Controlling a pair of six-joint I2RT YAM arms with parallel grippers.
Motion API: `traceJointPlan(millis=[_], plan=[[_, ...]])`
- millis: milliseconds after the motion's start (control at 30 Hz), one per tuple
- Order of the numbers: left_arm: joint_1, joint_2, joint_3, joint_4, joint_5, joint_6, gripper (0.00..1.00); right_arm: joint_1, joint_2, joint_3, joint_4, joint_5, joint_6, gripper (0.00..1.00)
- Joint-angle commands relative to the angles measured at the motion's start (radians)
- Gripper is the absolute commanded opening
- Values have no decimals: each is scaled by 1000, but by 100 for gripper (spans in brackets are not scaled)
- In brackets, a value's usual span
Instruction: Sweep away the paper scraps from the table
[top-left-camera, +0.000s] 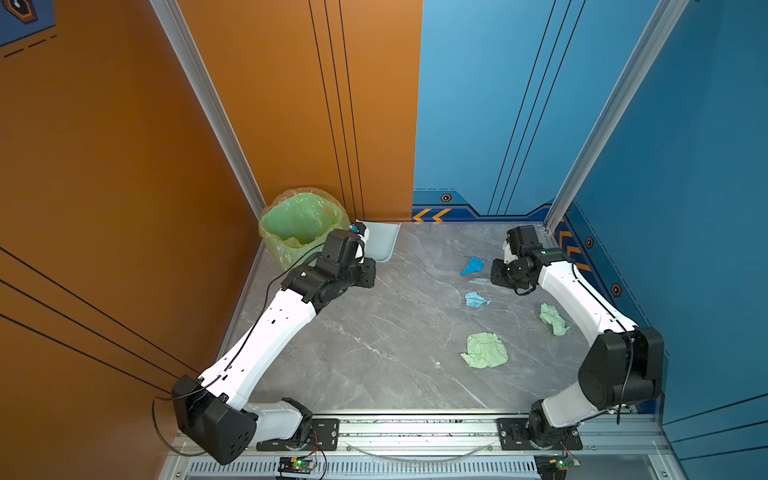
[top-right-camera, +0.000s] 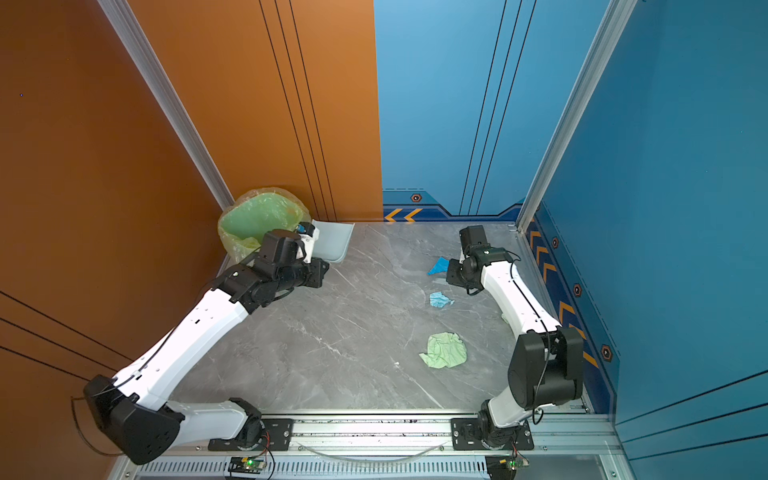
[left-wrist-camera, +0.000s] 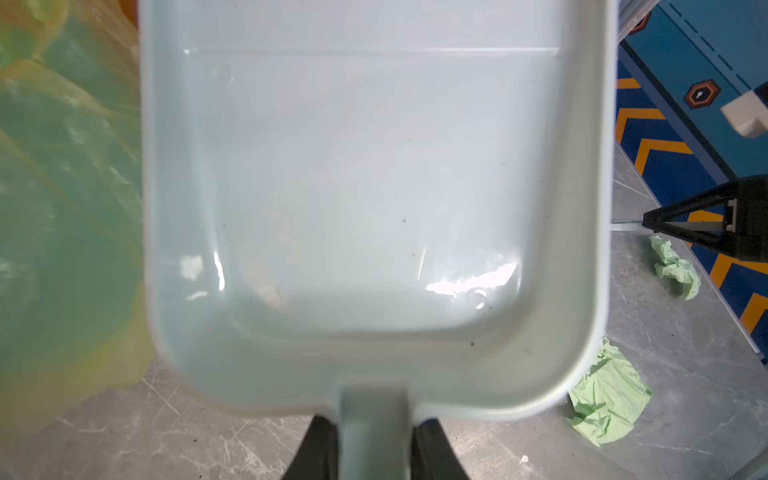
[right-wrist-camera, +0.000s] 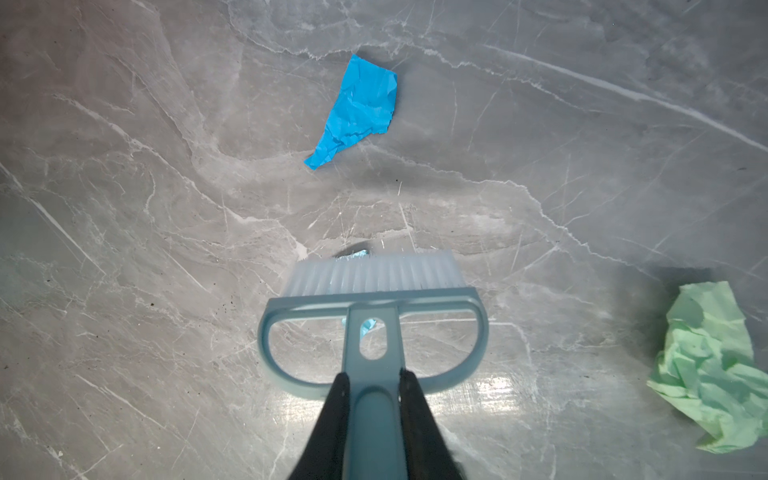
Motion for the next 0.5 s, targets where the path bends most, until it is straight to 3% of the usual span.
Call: traceJointPlan(millis=[0,267,467], plan=[[-36,38,-19,18,-60,-1,0,-3,6,33,-132,-46,-37,0],[-101,129,-27,19,-80,-9,0,43,-10,7,-259,-41,-56,0],[-132,179,-46,18,-89,-26,0,66,58,9,-249,11,-40,0]])
